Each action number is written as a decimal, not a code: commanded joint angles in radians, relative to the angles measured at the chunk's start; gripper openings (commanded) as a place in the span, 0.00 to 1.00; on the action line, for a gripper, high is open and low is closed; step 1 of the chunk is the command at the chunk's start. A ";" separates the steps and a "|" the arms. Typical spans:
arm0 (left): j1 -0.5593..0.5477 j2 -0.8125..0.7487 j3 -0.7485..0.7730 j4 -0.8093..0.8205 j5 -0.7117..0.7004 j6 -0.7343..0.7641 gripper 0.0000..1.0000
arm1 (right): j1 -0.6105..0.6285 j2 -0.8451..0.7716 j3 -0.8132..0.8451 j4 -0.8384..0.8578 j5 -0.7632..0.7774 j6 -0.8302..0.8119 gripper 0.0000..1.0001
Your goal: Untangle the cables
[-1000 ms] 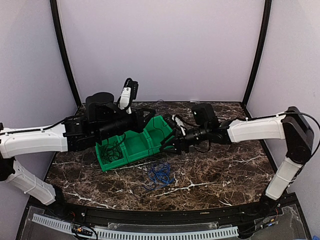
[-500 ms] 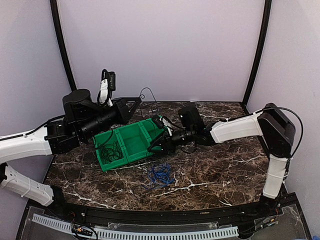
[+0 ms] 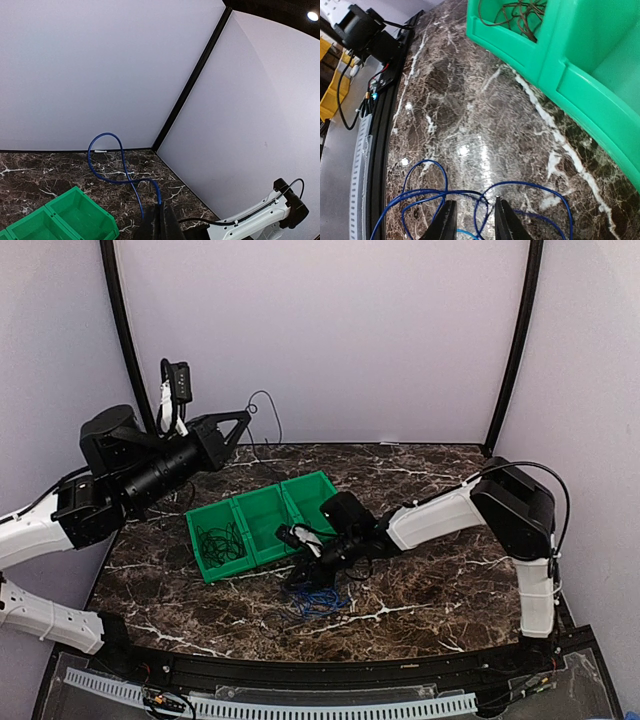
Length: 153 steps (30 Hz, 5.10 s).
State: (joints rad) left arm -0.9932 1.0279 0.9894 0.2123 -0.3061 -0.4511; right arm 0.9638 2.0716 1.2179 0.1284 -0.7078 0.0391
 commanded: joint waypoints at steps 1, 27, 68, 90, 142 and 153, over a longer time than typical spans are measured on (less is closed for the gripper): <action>-0.005 -0.040 0.105 -0.058 -0.026 0.073 0.00 | -0.005 0.024 0.064 -0.048 0.046 -0.004 0.26; -0.005 0.130 0.925 -0.318 -0.065 0.415 0.00 | -0.115 -0.054 -0.072 -0.316 0.112 -0.213 0.29; -0.006 0.313 1.101 -0.473 -0.170 0.506 0.00 | -0.530 -0.775 -0.138 -0.826 0.086 -0.669 0.77; -0.006 0.264 1.070 -0.265 -0.049 0.580 0.01 | -0.558 -0.879 -0.342 -0.573 0.062 -0.546 0.74; 0.158 0.404 0.557 -0.036 -0.229 0.665 0.00 | -0.668 -0.948 -0.561 -0.383 -0.011 -0.542 0.77; 0.241 0.260 0.291 -0.096 -0.242 0.600 0.00 | -0.668 -0.904 -0.551 -0.380 -0.012 -0.550 0.77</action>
State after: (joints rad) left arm -0.7605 1.3647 1.3060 0.1116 -0.5346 0.1898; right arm 0.2996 1.1580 0.6662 -0.2836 -0.7208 -0.4999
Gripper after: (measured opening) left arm 0.008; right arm 0.770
